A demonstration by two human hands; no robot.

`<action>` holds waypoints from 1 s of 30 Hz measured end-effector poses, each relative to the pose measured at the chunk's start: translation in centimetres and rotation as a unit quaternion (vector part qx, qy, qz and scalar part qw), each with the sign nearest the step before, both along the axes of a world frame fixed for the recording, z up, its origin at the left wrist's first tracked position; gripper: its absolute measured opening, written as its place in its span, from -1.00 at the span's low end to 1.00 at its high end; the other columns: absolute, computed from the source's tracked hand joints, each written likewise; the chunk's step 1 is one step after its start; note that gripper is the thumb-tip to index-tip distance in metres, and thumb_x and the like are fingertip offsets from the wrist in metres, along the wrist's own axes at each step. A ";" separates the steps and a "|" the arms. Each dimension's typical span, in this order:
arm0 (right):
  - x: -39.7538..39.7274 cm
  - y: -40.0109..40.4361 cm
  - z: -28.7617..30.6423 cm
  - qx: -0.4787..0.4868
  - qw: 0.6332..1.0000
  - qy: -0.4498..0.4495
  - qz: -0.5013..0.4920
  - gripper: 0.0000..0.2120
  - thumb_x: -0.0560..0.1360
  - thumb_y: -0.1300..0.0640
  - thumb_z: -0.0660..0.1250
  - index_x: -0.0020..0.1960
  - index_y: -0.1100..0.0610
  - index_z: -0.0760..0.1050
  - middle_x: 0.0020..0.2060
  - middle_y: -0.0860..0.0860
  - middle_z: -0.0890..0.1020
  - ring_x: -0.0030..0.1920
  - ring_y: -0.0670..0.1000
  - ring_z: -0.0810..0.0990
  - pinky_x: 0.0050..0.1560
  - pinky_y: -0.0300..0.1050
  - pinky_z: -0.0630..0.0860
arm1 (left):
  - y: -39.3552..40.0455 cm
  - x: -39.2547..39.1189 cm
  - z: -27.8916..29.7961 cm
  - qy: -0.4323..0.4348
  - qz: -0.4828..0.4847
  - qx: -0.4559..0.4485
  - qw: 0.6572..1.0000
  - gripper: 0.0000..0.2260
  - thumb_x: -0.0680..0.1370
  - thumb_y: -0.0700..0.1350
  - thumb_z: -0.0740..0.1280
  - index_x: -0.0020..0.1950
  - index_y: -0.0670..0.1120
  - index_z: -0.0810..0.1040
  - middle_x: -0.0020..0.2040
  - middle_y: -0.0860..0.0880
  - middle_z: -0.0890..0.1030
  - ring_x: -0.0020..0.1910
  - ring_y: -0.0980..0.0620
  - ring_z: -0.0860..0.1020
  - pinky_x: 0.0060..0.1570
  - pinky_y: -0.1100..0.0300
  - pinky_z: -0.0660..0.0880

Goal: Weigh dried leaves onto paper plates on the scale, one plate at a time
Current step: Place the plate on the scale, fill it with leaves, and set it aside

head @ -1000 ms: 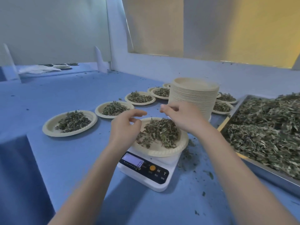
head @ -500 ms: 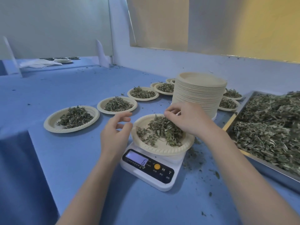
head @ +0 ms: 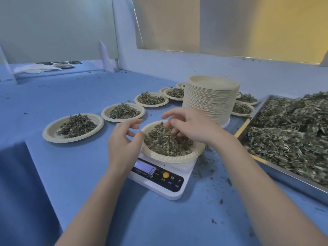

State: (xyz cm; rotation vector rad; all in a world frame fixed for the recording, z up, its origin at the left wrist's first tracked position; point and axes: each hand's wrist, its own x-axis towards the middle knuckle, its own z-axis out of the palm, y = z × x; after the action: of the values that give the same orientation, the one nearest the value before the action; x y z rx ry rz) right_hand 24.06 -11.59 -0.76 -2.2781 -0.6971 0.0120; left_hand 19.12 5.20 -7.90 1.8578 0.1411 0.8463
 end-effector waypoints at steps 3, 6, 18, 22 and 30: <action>0.1 -0.5 0.2 -0.017 0.996 -0.080 -0.038 -0.70 0.58 0.18 0.11 0.13 -0.10 0.53 -0.05 -0.10 0.64 -0.14 -0.03 0.62 -0.08 -0.17 0.52 | -0.2 0.0 0.4 -0.020 0.009 0.008 1.000 -0.70 0.47 -0.26 0.29 0.01 0.14 0.57 -0.06 0.17 0.53 -0.15 0.14 0.46 -0.10 0.27 0.42; -0.2 -1.5 0.5 -0.011 0.996 -0.083 -0.034 -0.71 0.57 0.17 0.14 0.09 -0.15 0.52 -0.05 -0.13 0.61 -0.09 -0.10 0.59 -0.12 -0.25 0.45 | -1.5 0.1 2.2 -0.051 -0.002 0.079 0.996 -0.73 0.48 -0.26 0.29 0.03 0.10 0.57 -0.04 0.13 0.55 -0.02 0.12 0.47 -0.03 0.36 0.36; -2.6 -11.7 2.2 -0.074 0.984 -0.098 -0.126 -0.77 0.56 0.10 0.22 0.16 -0.06 0.56 0.01 -0.11 0.61 -0.04 -0.07 0.57 -0.14 -0.22 0.42 | -12.5 1.8 6.9 -0.009 -0.196 0.230 0.953 -0.75 0.48 -0.21 0.27 0.01 0.10 0.60 -0.03 0.09 0.57 -0.07 0.19 0.42 -0.12 0.42 0.31; -2.5 -14.0 1.9 -0.176 0.967 -0.099 -0.155 -0.83 0.52 0.12 0.24 0.03 0.02 0.58 -0.14 0.00 0.64 -0.09 0.02 0.58 -0.16 -0.13 0.41 | -17.3 1.9 5.4 0.034 -0.226 0.202 0.952 -0.76 0.48 -0.23 0.26 0.11 -0.04 0.55 -0.03 0.05 0.58 -0.07 0.08 0.47 -0.15 0.30 0.34; -2.0 -18.2 -0.2 -0.296 0.934 -0.025 -0.197 -0.79 0.48 0.13 0.27 0.09 0.11 0.57 -0.02 0.08 0.64 0.02 0.09 0.57 0.01 -0.07 0.50 | -23.0 2.6 3.3 0.137 -0.267 0.314 0.901 -0.78 0.49 -0.24 0.22 0.12 -0.21 0.47 0.06 -0.21 0.48 0.07 -0.21 0.46 0.07 -0.08 0.43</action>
State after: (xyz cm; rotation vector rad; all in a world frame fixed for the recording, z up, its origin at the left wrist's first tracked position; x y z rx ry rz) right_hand 22.03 -29.74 -0.92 -2.9757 -0.2585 -0.0299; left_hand 21.70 -17.80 -4.58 2.4423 -0.5094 0.2417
